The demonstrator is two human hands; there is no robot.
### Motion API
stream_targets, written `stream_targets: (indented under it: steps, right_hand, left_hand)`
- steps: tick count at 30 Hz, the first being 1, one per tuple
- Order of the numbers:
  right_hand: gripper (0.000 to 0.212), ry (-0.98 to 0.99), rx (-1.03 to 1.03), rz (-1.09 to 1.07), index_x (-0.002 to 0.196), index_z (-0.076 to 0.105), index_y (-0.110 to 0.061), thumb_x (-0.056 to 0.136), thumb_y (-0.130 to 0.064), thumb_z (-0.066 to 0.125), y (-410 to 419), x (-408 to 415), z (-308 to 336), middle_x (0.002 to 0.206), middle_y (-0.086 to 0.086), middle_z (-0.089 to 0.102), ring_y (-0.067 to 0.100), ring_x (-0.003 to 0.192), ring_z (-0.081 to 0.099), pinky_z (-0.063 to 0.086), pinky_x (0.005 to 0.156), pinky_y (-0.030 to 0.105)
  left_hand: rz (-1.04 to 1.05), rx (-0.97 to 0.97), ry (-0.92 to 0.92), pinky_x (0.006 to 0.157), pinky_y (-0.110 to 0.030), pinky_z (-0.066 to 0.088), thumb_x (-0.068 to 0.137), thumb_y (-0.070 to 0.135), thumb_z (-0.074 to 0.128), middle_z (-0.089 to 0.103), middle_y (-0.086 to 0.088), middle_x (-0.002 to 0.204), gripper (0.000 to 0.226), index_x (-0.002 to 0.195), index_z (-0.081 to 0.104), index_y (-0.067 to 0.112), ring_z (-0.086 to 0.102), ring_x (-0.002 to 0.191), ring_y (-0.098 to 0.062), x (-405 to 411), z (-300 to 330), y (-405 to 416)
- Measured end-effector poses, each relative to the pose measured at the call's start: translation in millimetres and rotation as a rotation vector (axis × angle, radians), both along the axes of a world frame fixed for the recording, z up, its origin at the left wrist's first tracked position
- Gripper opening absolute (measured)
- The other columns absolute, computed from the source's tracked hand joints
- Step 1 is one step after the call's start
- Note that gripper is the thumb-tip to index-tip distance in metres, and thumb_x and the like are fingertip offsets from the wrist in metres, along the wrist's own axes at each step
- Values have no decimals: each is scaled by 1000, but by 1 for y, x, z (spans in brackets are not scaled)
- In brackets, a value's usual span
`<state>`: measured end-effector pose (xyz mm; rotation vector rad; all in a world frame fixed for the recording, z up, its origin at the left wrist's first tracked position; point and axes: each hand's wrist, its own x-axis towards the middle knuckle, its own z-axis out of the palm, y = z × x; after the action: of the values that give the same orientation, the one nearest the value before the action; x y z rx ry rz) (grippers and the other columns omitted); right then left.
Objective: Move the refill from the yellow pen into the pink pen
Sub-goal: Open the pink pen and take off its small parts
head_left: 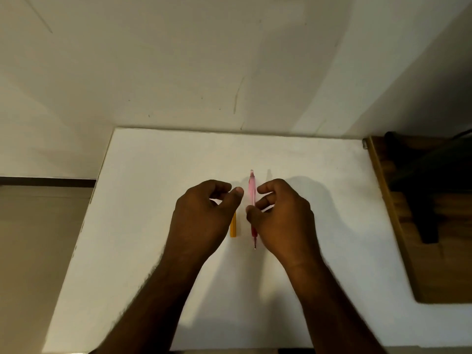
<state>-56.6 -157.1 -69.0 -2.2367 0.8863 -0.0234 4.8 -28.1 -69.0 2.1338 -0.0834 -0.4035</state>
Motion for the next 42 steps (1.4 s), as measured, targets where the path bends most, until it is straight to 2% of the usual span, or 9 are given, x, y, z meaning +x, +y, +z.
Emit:
stream_targets:
  steps: [5,10,14,20,27,30,33,37,42]
  right_hand:
    - [32,-134,152,71,106,61,-34,82,-34,83,5,-9,13,86,-19,69,0,69,67,57,64,17]
    - [25,-176,262,81,102,66,-35,83,-33,81,3,-8,13,86,-19,71,1,72,70,56,63,12]
    - [5,-287,432,-114,94,73,-30,91,-27,72,-8,2,15,90,-11,76,13,81,74,64,81,40]
    - [13,-318,547,-202,81,78,-22,91,-30,73,-10,16,12,80,1,78,26,81,75,64,82,47]
    - [21,-374,571,-220,73,77,-29,91,-20,73,-10,18,7,74,-3,78,22,80,76,64,83,42]
    - [17,-406,654,-265,80,78,-29,92,-18,72,-12,19,9,78,-5,79,17,81,75,64,75,32]
    - [9,-492,737,-381,86,78,-24,91,-18,74,-25,18,12,74,-9,78,8,71,73,59,66,21]
    - [4,-348,341,-317,86,77,-24,89,-24,76,-42,12,-3,75,-3,77,17,74,73,63,77,37]
    - [10,-101,-170,-91,88,76,-23,90,-33,75,-37,12,-24,87,-2,79,13,72,65,45,69,22]
  left_hand:
    - [-39,-79,63,56,-7,40,94,46,66,72,22,69,24,78,77,32,65,66,7,-4,5,-6]
    - [-45,-168,91,50,-5,41,94,32,71,70,16,59,20,75,77,28,62,52,4,1,8,-6]
    - [-86,-171,111,49,-9,43,91,35,73,69,12,56,21,72,76,28,57,48,3,2,10,-6]
    - [-158,-157,134,48,-12,48,90,38,74,71,10,59,22,68,75,32,60,47,-1,-6,7,-10]
    - [-168,-163,151,52,-14,51,90,36,76,73,6,62,22,68,75,32,62,50,-2,-5,7,-10]
    - [-170,-155,163,52,-16,51,88,36,77,72,4,61,20,70,77,28,61,50,-3,-4,8,-8]
    - [-171,-125,191,62,-28,54,87,38,78,74,2,64,21,72,79,24,63,54,-8,-6,6,-8]
    - [-162,-123,186,54,-20,51,87,40,78,73,3,63,23,68,77,26,62,52,-6,-5,3,-9]
    - [-162,-110,184,53,-16,52,86,41,78,74,5,63,22,68,76,28,65,51,-6,-4,1,-9]
